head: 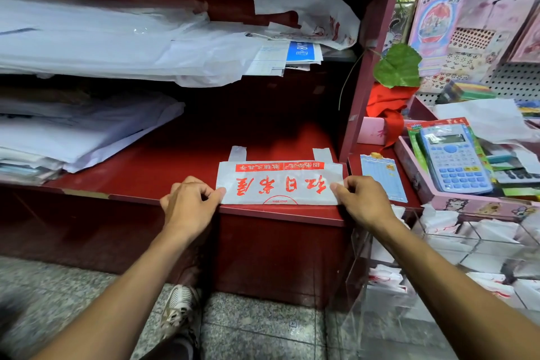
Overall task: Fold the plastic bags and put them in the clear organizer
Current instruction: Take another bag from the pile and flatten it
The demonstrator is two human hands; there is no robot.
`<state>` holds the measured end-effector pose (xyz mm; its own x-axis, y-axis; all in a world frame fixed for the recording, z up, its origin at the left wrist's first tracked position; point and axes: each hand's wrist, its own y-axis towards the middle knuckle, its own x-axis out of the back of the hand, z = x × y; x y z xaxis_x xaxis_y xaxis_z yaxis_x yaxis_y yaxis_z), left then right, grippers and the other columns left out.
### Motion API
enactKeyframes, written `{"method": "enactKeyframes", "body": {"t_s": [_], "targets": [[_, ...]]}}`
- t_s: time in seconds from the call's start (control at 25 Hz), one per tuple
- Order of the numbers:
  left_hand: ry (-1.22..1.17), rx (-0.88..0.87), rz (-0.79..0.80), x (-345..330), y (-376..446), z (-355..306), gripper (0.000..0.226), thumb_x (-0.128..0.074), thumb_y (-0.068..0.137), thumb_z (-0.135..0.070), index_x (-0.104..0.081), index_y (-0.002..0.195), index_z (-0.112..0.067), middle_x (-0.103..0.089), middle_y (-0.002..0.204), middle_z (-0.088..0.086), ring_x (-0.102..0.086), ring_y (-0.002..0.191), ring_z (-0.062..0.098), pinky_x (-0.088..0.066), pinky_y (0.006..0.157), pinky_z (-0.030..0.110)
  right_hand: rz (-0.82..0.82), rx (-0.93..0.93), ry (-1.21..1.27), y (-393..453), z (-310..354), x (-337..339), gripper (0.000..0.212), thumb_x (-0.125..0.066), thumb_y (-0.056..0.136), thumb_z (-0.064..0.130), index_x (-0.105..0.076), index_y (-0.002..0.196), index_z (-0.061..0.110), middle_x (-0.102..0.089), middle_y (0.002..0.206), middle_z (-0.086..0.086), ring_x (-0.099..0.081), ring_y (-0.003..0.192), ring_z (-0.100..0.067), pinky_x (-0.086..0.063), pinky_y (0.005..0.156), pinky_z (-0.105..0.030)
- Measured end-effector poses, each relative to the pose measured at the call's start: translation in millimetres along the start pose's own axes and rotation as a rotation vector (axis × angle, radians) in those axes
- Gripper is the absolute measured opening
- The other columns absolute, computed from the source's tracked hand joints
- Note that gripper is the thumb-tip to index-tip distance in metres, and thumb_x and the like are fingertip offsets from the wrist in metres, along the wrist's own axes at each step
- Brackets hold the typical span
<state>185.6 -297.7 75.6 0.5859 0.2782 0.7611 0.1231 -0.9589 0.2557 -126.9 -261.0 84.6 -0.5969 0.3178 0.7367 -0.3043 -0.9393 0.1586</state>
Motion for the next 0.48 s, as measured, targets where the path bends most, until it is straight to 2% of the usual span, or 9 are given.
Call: {"method": "enactKeyframes", "body": {"t_s": [0.08, 0.2, 0.32, 0.4, 0.48], "targets": [[0.019, 0.021, -0.008, -0.4, 0.9, -2.5, 0.04, -0.065, 0.09, -0.043, -0.063, 0.06, -0.017, -0.056, 0.096, -0.011, -0.038, 0.097, 0.014, -0.021, 0.085, 0.035, -0.015, -0.043, -0.034, 1.3, 4.0, -3.1, 0.037, -0.063, 0.092, 0.039, -0.058, 0.068, 0.011, -0.062, 0.066, -0.001, -0.059, 0.073, -0.027, -0.041, 0.067, -0.034], [0.049, 0.023, -0.019, -2.0, 1.0, -7.4, 0.041, -0.065, 0.09, -0.042, -0.061, 0.057, -0.017, -0.055, 0.094, -0.01, -0.039, 0.097, 0.015, -0.022, 0.088, 0.038, -0.045, -0.076, -0.072, 2.8, 8.6, -5.1, 0.017, -0.065, 0.089, 0.033, -0.059, 0.087, 0.018, -0.061, 0.078, 0.004, -0.06, 0.083, -0.026, -0.047, 0.081, -0.038], [0.074, 0.017, -0.017, -2.8, 0.0, -9.0, 0.041, -0.067, 0.088, -0.042, -0.059, 0.056, -0.017, -0.054, 0.095, -0.008, -0.038, 0.097, 0.015, -0.024, 0.09, 0.041, -0.05, -0.083, -0.09, 0.2, 9.8, -4.4, 0.026, -0.065, 0.087, 0.027, -0.051, 0.108, 0.019, -0.06, 0.089, 0.002, -0.059, 0.091, -0.028, -0.046, 0.087, -0.043], [0.078, 0.009, -0.01, -2.3, -0.7, -9.5, 0.041, -0.068, 0.087, -0.043, -0.059, 0.056, -0.018, -0.054, 0.095, -0.008, -0.038, 0.097, 0.016, -0.023, 0.086, 0.039, -0.15, 0.031, -0.22, -3.2, 11.6, -5.4, 0.026, -0.062, 0.088, 0.023, -0.052, 0.111, 0.016, -0.058, 0.104, -0.006, -0.055, 0.096, -0.032, -0.043, 0.083, -0.043], [0.078, 0.006, 0.009, -0.9, 0.0, -10.2, 0.04, -0.069, 0.086, -0.044, -0.061, 0.058, -0.017, -0.054, 0.095, -0.008, -0.04, 0.099, 0.017, -0.022, 0.084, 0.037, -0.2, 0.281, -0.432, -8.1, 16.8, -10.4, 0.029, -0.058, 0.089, 0.021, -0.056, 0.116, 0.012, -0.056, 0.118, -0.01, -0.051, 0.103, -0.034, -0.04, 0.084, -0.043]]}}
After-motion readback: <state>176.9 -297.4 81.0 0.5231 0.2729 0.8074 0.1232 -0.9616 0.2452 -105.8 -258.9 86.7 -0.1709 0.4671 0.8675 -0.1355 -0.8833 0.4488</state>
